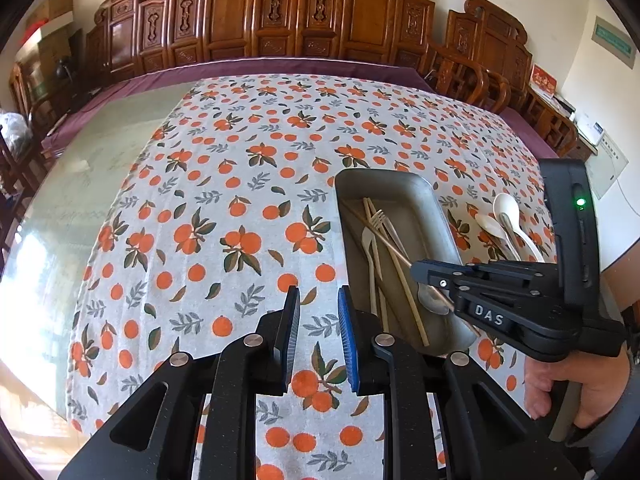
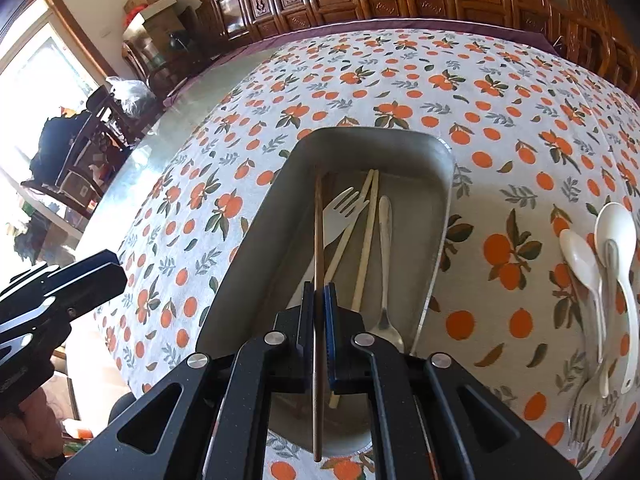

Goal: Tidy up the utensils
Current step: 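Lower the chopstick into the grey tray and open the right tool, then grasp the metal fork on the cloth with the right tool, then grasp the smiley-face metal spoon with the left tool while the right tool holds the metal fork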

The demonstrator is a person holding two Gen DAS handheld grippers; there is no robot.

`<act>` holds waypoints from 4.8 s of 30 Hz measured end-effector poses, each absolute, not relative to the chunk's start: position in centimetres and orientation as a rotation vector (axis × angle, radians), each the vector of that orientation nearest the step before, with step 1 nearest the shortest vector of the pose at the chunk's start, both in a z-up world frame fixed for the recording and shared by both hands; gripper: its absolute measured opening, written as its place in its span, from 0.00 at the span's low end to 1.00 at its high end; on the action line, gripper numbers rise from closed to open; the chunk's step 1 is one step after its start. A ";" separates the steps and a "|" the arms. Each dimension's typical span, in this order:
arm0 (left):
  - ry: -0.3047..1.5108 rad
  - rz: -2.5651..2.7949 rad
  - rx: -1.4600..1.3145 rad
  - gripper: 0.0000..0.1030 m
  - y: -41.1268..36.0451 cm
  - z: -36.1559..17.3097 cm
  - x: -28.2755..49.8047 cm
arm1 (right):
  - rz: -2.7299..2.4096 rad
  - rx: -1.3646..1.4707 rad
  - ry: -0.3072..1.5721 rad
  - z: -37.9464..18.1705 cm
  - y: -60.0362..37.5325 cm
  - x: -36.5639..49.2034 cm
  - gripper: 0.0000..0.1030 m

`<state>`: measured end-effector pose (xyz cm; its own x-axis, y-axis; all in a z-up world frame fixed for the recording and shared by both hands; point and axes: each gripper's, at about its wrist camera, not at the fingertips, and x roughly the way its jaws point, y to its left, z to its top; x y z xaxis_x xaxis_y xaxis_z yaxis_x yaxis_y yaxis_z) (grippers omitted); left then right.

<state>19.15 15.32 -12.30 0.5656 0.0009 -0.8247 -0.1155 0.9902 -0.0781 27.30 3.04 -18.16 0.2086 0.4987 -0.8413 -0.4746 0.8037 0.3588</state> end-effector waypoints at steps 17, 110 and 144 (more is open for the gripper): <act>0.964 0.063 -0.122 0.19 14.9 -12.1 19.3 | 0.718 -0.049 1.140 -18.4 3.5 26.7 0.08; 1.003 -0.137 0.013 0.80 -0.7 -13.9 22.6 | 0.459 0.068 1.113 -18.8 -19.8 27.9 0.05; 1.181 -0.151 0.077 0.42 -10.6 -23.0 30.7 | 0.470 0.073 1.075 -18.6 -25.2 26.0 0.05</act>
<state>30.72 -10.59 -22.96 0.3715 -0.0772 -0.9252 0.1580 0.9873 -0.0190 25.99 -25.18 -18.56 0.3877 0.4040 -0.8285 -0.3341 0.8993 0.2822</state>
